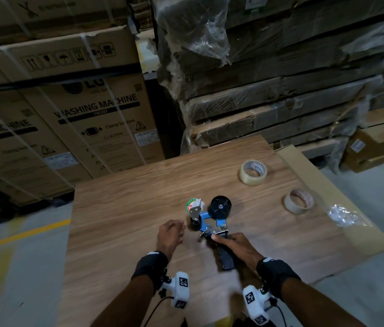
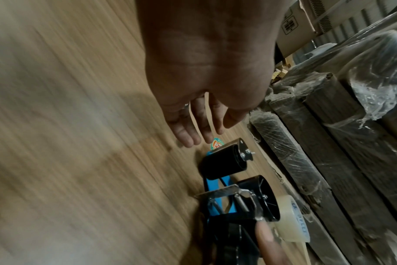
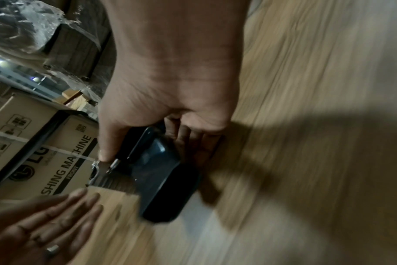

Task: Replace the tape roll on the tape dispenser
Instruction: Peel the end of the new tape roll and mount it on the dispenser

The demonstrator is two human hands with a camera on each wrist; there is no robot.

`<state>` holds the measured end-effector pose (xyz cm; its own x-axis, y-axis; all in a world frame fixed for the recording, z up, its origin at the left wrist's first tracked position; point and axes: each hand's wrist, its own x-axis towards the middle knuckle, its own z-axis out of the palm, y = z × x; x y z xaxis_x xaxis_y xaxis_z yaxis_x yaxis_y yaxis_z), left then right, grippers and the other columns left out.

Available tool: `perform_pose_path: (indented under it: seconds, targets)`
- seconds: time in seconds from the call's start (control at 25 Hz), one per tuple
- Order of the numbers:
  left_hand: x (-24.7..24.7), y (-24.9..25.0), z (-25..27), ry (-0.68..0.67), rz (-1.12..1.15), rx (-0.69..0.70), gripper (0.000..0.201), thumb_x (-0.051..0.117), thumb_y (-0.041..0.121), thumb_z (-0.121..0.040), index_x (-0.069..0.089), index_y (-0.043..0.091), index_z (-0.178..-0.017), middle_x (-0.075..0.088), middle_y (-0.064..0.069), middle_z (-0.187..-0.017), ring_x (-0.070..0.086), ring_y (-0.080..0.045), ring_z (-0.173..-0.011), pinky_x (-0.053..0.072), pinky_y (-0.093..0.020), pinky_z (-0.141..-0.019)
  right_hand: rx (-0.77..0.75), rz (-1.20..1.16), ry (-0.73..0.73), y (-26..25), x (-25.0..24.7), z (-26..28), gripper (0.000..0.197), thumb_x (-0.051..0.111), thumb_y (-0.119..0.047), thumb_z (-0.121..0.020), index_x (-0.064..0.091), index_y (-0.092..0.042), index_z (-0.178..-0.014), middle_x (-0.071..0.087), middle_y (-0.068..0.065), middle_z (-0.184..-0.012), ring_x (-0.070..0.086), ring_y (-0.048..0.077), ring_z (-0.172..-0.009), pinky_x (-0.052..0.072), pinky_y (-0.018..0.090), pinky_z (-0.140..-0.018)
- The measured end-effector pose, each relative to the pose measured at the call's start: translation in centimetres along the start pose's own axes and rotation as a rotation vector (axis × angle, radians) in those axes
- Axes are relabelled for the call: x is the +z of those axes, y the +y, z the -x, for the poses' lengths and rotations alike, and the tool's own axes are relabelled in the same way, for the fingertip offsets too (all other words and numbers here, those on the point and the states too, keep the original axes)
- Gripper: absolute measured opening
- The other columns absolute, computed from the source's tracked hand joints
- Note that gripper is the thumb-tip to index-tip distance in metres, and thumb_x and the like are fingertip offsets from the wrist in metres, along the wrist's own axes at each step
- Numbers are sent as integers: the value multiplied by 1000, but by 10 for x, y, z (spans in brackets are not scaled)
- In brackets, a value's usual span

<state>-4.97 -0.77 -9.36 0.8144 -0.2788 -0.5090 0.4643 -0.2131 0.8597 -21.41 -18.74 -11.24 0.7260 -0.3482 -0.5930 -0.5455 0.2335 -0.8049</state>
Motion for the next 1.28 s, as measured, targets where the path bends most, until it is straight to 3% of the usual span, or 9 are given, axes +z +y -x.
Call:
perform_pose_path:
  seconds: [0.08, 0.2, 0.32, 0.4, 0.48, 0.68, 0.88, 1.04, 1.28]
  targets:
    - [6, 9, 0, -9, -23, 51, 14, 59, 9, -96, 71, 10, -89, 72, -9, -81, 61, -15, -65, 49, -24, -58, -6, 48, 9, -4, -14, 4, 60, 83, -68, -71, 65, -10, -74, 69, 10, -74, 63, 21, -67, 50, 31, -65]
    - [21, 28, -5, -37, -70, 130, 15, 58, 4, -95, 71, 8, -88, 71, -5, -77, 65, -8, -61, 52, -21, -56, -21, 0, 64, -23, -42, 9, 63, 79, -60, -81, 73, 2, -84, 77, 16, -76, 70, 27, -65, 56, 27, -55]
    - [31, 43, -20, 4, -109, 214, 15, 63, 6, -91, 73, 14, -82, 73, -12, -84, 64, -18, -68, 56, -34, -68, -54, 31, 185, -44, -71, -8, 49, 80, -36, -89, 73, 12, -92, 77, 26, -82, 71, 29, -67, 59, 32, -60]
    - [37, 53, -30, 7, -150, 267, 12, 68, 10, -88, 74, 17, -80, 76, -13, -89, 67, -24, -79, 57, -43, -78, -77, 86, 297, -63, -87, -23, 23, 76, -14, -91, 75, 6, -79, 74, 23, -72, 68, 27, -63, 60, 41, -67]
    - [49, 67, -35, -6, -158, 286, 11, 69, 8, -89, 75, 14, -82, 76, -16, -94, 67, -23, -83, 57, -37, -73, -117, 173, 388, -84, -104, -39, 17, 74, -6, -88, 76, -2, -71, 75, 19, -67, 69, 25, -60, 63, 48, -70]
    - [88, 106, -55, -83, -228, 328, 14, 66, 8, -91, 75, 15, -82, 75, -7, -91, 65, -15, -79, 53, -31, -67, -241, 439, 515, -137, -130, -66, 16, 86, -24, -74, 71, -20, -71, 78, 3, -83, 73, 20, -87, 53, 26, -79]
    - [123, 110, -77, -90, -251, 292, 18, 66, 6, -89, 76, 19, -80, 75, -5, -87, 65, -16, -78, 53, -33, -66, -395, 730, 429, -158, -143, -94, 45, 82, -29, -74, 77, -9, -114, 78, 7, -113, 71, 25, -108, 55, 32, -95]
    - [141, 102, -87, -63, -231, 256, 20, 65, 2, -88, 75, 17, -79, 74, -6, -82, 63, -18, -74, 48, -25, -59, -374, 902, 309, -154, -150, -124, 40, 73, -27, -77, 73, -7, -110, 76, 15, -112, 70, 34, -108, 53, 35, -90]
    - [151, 89, -87, -60, -214, 253, 26, 64, -6, -87, 72, 16, -78, 73, -10, -82, 63, -17, -72, 45, -21, -61, -372, 1067, 272, -140, -151, -148, 34, 58, -19, -91, 66, -5, -121, 70, 21, -122, 63, 38, -117, 53, 44, -94]
